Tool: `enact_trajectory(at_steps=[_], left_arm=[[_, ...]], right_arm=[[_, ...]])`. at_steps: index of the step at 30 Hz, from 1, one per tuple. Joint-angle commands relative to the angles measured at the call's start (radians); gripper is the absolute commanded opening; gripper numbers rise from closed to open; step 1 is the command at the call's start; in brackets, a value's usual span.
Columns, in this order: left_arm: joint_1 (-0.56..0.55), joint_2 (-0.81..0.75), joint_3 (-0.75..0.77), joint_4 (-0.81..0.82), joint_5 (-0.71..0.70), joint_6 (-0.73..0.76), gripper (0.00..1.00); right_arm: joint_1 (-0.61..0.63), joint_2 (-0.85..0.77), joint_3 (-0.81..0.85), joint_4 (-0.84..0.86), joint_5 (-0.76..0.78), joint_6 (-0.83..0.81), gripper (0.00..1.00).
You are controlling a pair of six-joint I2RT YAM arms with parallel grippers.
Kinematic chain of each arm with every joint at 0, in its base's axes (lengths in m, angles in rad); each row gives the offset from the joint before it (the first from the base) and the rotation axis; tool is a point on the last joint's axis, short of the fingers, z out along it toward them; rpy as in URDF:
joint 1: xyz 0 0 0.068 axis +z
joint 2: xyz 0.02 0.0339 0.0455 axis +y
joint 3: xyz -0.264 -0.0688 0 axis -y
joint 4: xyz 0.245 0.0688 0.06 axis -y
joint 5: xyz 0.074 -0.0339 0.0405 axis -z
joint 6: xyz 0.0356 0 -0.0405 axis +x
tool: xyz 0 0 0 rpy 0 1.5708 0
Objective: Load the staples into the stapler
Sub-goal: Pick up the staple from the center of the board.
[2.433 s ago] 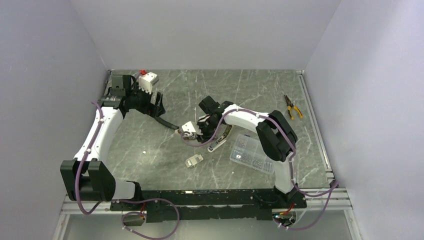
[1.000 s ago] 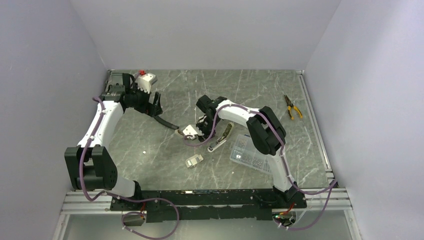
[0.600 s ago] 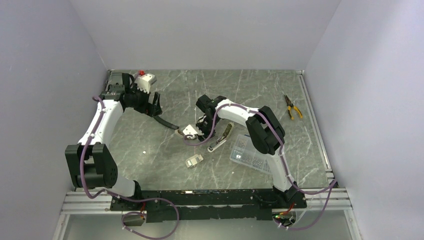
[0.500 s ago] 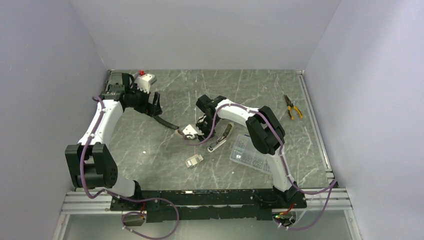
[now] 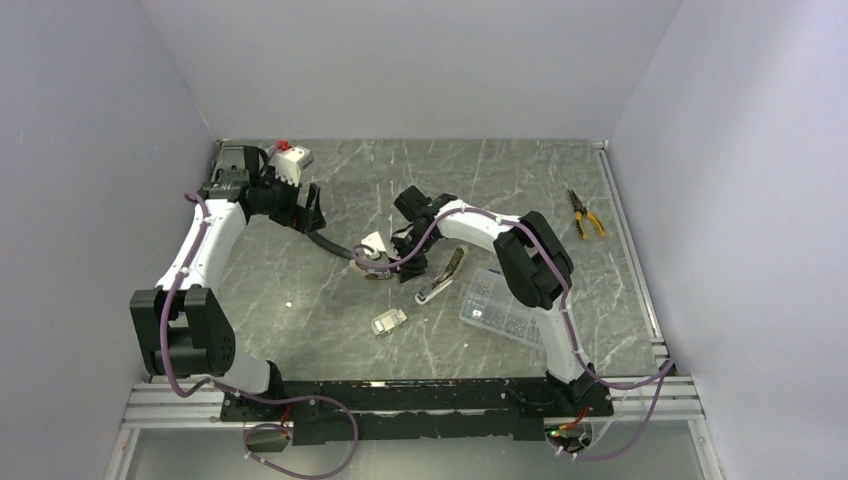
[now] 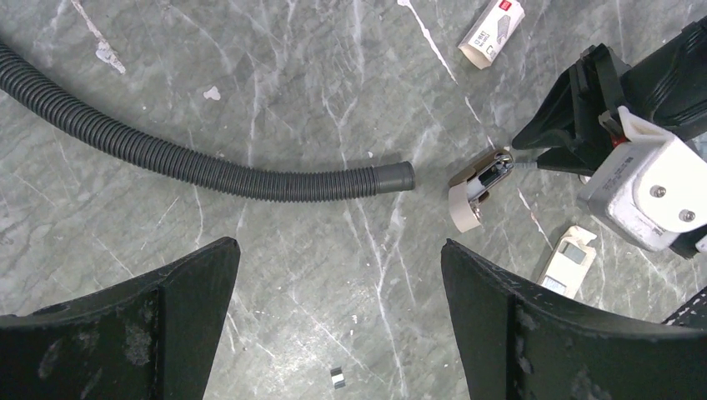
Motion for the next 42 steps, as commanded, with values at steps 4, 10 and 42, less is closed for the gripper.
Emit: enact_trajectory(at_steps=[4,10,42], left_arm=[[0.004,-0.028,0.03,0.004,0.052,0.009,0.96],[0.004,-0.047,0.017,0.01,0.06,0.003,0.96],[0.003,-0.051,0.015,0.004,0.08,-0.005,0.96]], right_arm=[[-0.003,-0.084,-0.107,0.099,-0.05,0.179,0.36],[0.004,-0.121,-0.178,0.184,-0.03,0.296,0.35],[0.053,-0.191,-0.313,0.364,0.161,0.577,0.27]])
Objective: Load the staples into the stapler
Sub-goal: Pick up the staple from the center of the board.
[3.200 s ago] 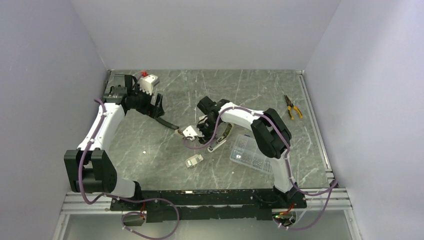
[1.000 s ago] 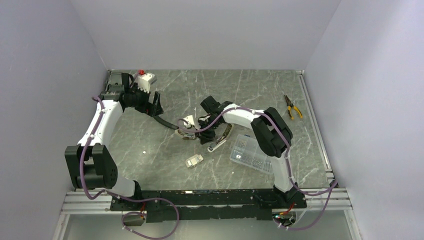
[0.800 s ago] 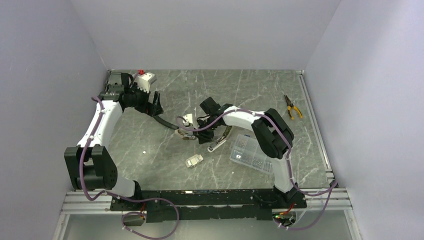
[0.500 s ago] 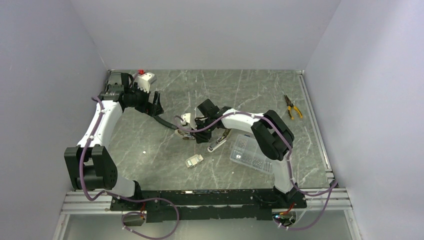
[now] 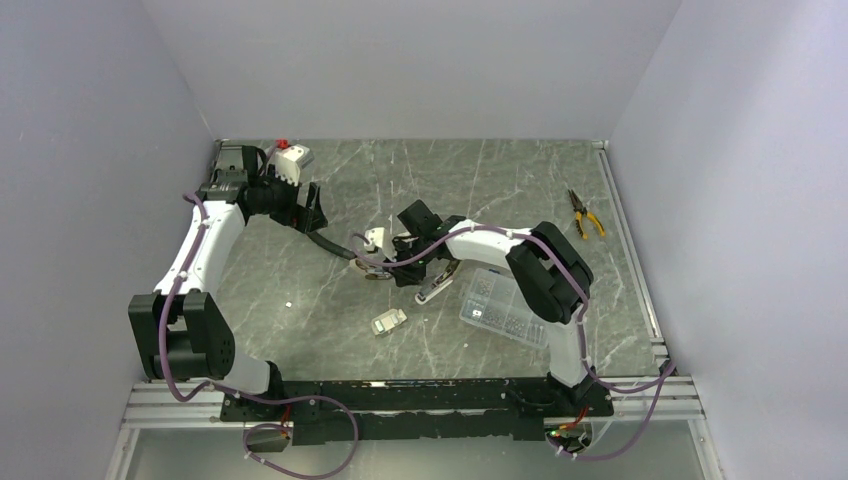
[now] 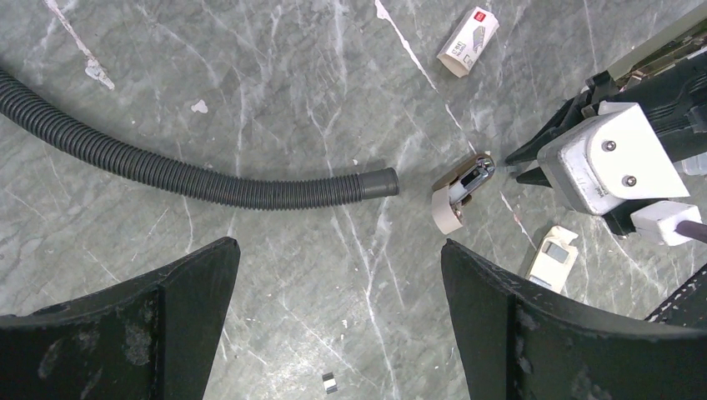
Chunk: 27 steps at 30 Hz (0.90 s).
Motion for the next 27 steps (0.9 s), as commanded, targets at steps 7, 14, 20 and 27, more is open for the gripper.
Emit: enact_trajectory(at_steps=[7,14,20,27], left_arm=[[0.004,-0.023,0.022,-0.002,0.042,-0.001,0.96],[0.003,-0.022,0.018,0.0,0.045,-0.002,0.96],[0.004,-0.023,0.013,0.005,0.048,0.001,0.96],[0.003,-0.022,0.003,0.012,0.071,-0.012,0.96]], right_arm=[[0.003,-0.001,-0.014,0.0,0.028,0.039,0.24],[0.003,0.005,-0.025,0.018,0.029,0.066,0.21],[0.004,0.0,-0.031,0.016,0.023,0.061,0.16],[0.002,-0.02,-0.044,0.032,0.003,0.056,0.1]])
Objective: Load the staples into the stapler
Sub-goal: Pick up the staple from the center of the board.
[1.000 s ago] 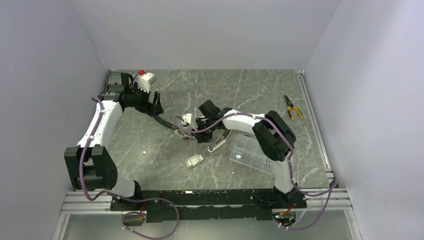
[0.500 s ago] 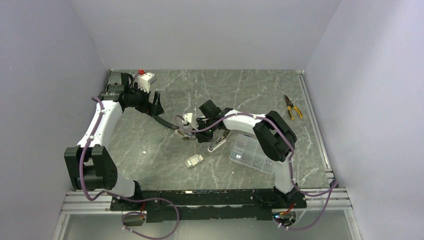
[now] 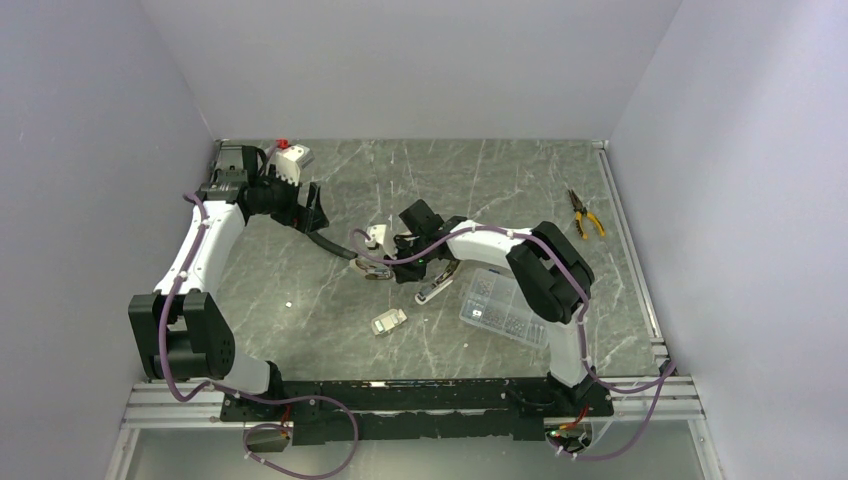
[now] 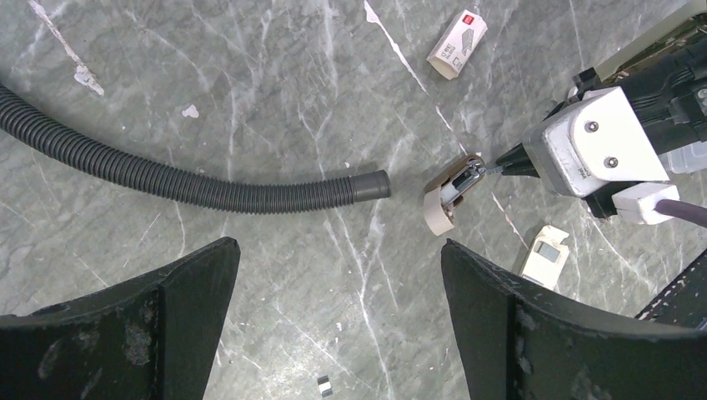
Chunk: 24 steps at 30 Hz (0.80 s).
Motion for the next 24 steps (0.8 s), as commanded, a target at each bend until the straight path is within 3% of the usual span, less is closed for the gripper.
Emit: enact_trajectory(at_steps=[1,14,24], left_arm=[[0.004,-0.022,0.002,0.013,0.062,-0.015,0.96],[-0.028,0.034,-0.013,0.028,0.3,-0.166,0.96],[-0.232,0.25,0.184,-0.06,0.536,-0.374,0.96]], right_arm=[[0.001,-0.02,-0.029,-0.009,-0.017,0.002,0.09],[-0.017,-0.24,-0.063,-0.085,-0.059,-0.015,0.08],[-0.019,-0.434,-0.031,-0.087,0.119,-0.043,0.08]])
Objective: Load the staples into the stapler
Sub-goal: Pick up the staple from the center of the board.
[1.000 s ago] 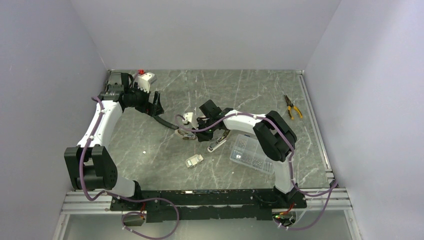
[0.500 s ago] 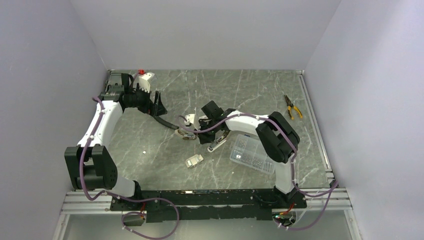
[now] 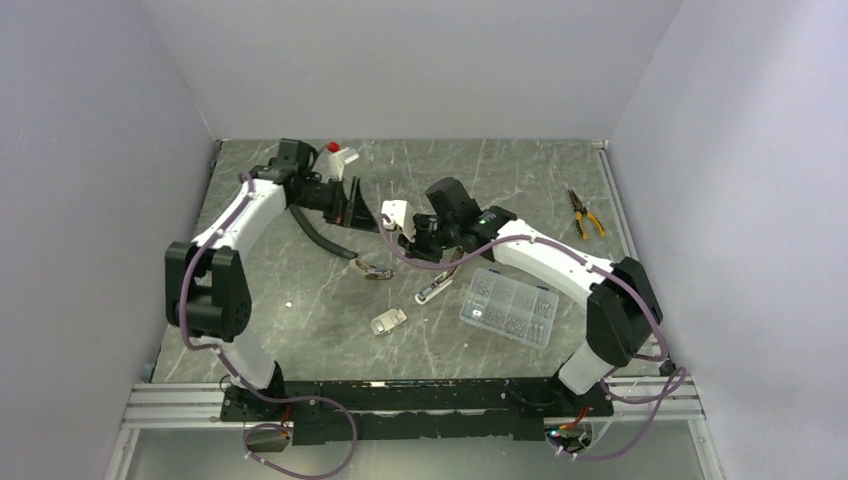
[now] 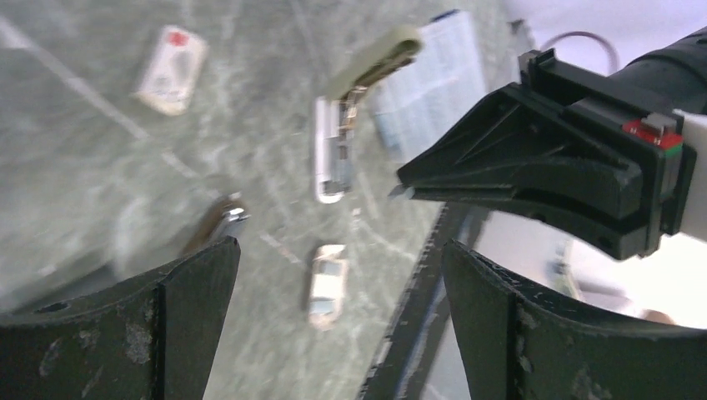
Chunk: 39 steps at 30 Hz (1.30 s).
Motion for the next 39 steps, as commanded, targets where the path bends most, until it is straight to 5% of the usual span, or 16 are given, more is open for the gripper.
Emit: enact_trajectory(at_steps=[1,6,10,39], left_arm=[[-0.075,0.055,0.092,-0.007,0.197,-0.155,0.96],[-0.103,0.09,0.08,0.135,0.277,-0.331,0.96],[-0.126,0.127,0.073,0.166,0.321,-0.38,0.79],[-0.199,0.243,0.096,0.206,0.362,-0.431,0.5]], right_arm=[[-0.004,-0.061,0.03,0.015,0.108,-0.015,0.08],[-0.003,-0.105,0.032,0.026,0.154,0.002,0.08],[-0.001,-0.124,0.028,0.036,0.175,0.008,0.09],[0.025,-0.141,0.014,0.044,0.202,-0.011,0.09]])
